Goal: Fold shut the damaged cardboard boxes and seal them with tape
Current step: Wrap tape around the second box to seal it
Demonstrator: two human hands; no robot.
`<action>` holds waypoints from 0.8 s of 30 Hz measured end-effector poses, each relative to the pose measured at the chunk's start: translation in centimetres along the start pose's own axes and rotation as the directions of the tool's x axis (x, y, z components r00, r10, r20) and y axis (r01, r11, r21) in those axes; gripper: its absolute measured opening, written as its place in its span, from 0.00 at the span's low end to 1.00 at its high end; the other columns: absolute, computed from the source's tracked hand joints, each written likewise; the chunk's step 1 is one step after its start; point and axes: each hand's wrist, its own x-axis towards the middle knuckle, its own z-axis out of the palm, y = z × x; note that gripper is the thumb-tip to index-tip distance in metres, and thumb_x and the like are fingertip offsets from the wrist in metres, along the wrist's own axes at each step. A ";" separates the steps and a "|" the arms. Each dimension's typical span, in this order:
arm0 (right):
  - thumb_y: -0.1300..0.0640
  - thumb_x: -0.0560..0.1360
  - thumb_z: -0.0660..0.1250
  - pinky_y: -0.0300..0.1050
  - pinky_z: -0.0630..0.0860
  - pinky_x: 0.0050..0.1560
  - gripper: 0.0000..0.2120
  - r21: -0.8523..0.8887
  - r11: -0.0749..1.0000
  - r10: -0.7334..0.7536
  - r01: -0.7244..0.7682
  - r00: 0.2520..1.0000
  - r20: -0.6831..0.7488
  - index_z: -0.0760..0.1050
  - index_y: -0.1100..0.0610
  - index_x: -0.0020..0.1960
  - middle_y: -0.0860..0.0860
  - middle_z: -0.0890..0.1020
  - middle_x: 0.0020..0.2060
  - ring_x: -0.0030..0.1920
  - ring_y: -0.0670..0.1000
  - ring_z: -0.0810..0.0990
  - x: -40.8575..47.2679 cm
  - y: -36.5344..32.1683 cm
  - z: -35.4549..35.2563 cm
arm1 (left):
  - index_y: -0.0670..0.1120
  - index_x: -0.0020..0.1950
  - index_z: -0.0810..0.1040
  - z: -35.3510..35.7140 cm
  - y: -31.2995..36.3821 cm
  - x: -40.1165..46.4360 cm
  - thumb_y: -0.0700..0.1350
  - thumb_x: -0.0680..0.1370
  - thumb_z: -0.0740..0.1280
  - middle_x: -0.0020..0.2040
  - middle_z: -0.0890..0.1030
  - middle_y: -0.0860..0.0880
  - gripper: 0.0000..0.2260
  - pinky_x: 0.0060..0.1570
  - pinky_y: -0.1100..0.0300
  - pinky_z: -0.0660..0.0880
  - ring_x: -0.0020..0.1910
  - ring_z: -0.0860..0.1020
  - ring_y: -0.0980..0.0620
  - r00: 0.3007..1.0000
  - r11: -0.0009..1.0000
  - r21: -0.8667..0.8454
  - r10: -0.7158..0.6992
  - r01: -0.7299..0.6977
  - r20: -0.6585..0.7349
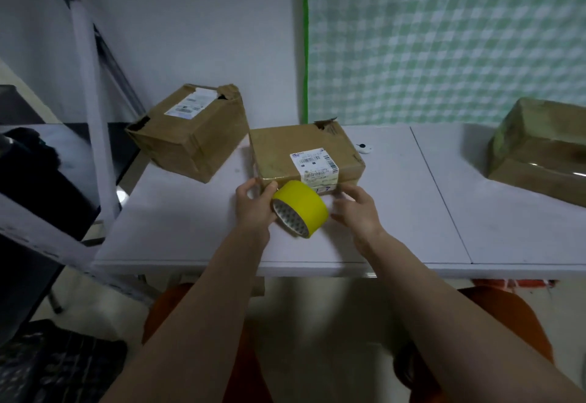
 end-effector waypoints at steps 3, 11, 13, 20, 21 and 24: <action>0.68 0.73 0.60 0.52 0.77 0.55 0.17 -0.208 0.977 -0.084 0.049 0.983 -0.166 0.73 0.61 0.61 0.56 0.78 0.57 0.53 0.54 0.78 2.5 -1.2 -2.3 | 0.49 0.66 0.70 1.9 -0.1 1.4 0.42 0.76 0.71 0.62 0.75 0.43 0.20 0.34 0.60 0.75 0.53 0.78 0.46 1.000 1.000 0.011 0.028 -0.028 -0.003; 0.63 0.78 0.56 0.40 0.59 0.64 0.17 -0.605 0.793 -0.225 0.077 0.959 -0.173 0.73 0.59 0.65 0.57 0.72 0.65 0.68 0.59 0.64 12.1 -3.9 -4.8 | 0.47 0.64 0.73 3.3 0.2 6.0 0.41 0.74 0.71 0.63 0.77 0.44 0.19 0.47 0.54 0.78 0.55 0.79 0.45 1.000 0.999 -0.019 0.026 -0.026 0.002; 0.60 0.77 0.56 0.37 0.54 0.57 0.19 -0.694 0.706 -0.243 0.141 0.969 -0.051 0.73 0.55 0.65 0.55 0.71 0.66 0.68 0.60 0.63 14.3 -3.8 -4.5 | 0.45 0.67 0.72 3.2 0.5 6.9 0.39 0.74 0.71 0.60 0.79 0.43 0.22 0.46 0.54 0.79 0.51 0.81 0.46 1.000 1.000 -0.027 0.015 -0.015 0.010; 0.62 0.77 0.56 0.46 0.66 0.53 0.15 -0.856 0.461 -0.294 0.233 0.951 0.101 0.78 0.58 0.57 0.57 0.75 0.59 0.60 0.61 0.66 16.4 -3.8 -4.7 | 0.46 0.65 0.73 3.2 0.9 7.7 0.39 0.74 0.72 0.53 0.79 0.48 0.20 0.47 0.54 0.79 0.47 0.81 0.50 0.998 1.000 0.023 0.017 -0.018 0.055; 0.65 0.76 0.57 0.47 0.67 0.49 0.13 -0.858 0.464 -0.304 0.220 0.949 0.080 0.78 0.61 0.53 0.60 0.75 0.56 0.58 0.62 0.68 15.8 -4.0 -4.9 | 0.46 0.65 0.73 3.1 0.9 7.5 0.40 0.74 0.71 0.53 0.80 0.48 0.20 0.48 0.54 0.79 0.47 0.81 0.50 0.997 0.999 0.040 0.013 -0.016 0.070; 0.68 0.73 0.60 0.45 0.67 0.43 0.07 -0.823 0.550 -0.282 0.144 0.959 -0.020 0.74 0.60 0.47 0.61 0.76 0.50 0.53 0.62 0.75 14.6 -4.1 -6.2 | 0.45 0.66 0.73 2.9 0.8 7.0 0.41 0.74 0.72 0.56 0.80 0.44 0.22 0.44 0.56 0.79 0.48 0.81 0.49 0.993 0.996 0.093 -0.013 0.002 0.120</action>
